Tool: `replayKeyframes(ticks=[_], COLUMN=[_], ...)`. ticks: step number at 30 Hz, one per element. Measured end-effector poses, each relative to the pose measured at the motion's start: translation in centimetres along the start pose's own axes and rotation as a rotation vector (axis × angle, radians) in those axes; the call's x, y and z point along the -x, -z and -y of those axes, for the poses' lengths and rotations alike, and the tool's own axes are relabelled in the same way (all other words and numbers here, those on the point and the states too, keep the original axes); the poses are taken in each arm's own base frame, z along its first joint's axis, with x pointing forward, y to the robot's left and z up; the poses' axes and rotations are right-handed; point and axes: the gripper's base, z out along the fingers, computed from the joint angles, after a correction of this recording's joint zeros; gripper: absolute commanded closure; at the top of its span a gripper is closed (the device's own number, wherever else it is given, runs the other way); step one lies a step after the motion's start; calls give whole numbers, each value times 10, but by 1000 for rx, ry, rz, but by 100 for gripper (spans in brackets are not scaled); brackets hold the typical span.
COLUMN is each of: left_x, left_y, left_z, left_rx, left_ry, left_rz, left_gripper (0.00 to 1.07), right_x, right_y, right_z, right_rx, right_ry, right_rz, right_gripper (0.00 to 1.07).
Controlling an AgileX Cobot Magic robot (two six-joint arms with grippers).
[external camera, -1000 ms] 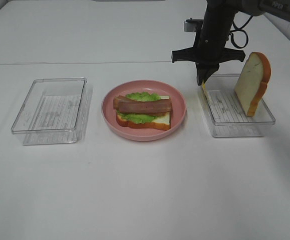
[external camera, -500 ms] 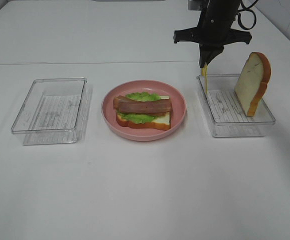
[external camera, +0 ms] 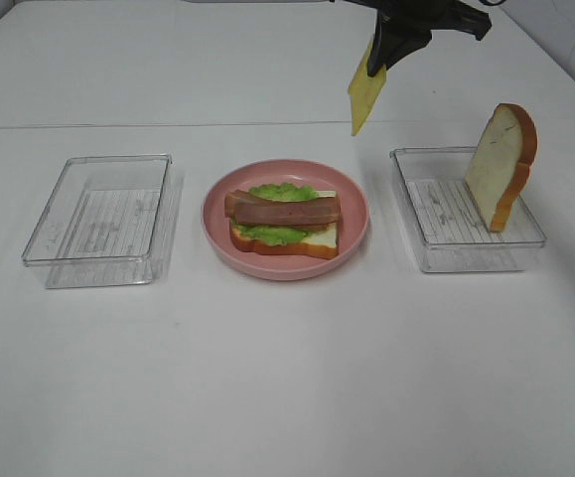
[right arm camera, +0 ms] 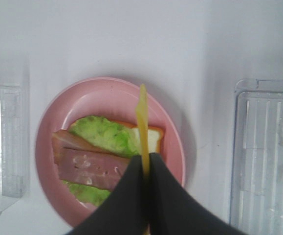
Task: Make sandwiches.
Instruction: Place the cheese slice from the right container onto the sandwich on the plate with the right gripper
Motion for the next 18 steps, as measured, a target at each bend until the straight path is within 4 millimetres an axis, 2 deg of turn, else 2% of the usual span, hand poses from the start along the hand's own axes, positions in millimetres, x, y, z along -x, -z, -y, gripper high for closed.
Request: replayKeyframes(ticks=[4, 9, 14, 17, 18], left_x=[0, 0, 0, 0, 0], left_y=[0, 0, 0, 0, 0], left_z=[0, 0, 0, 0, 0], left_rx=[0, 0, 0, -1, -1], left_ry=[0, 0, 0, 0, 0], left_rz=[0, 0, 0, 0, 0], left_gripper=[7, 7, 7, 7, 7], right_x=[-1, -2, -9, -18, -27], right_y=[13, 18, 6, -4, -9], right_z=[-7, -12, -11, -9, -8], right_rx=[57, 111, 96, 55, 48], right_ry=[-6, 0, 1, 12, 27], right_rz=[15, 14, -31, -77, -117], right_gripper=[107, 107, 107, 107, 107])
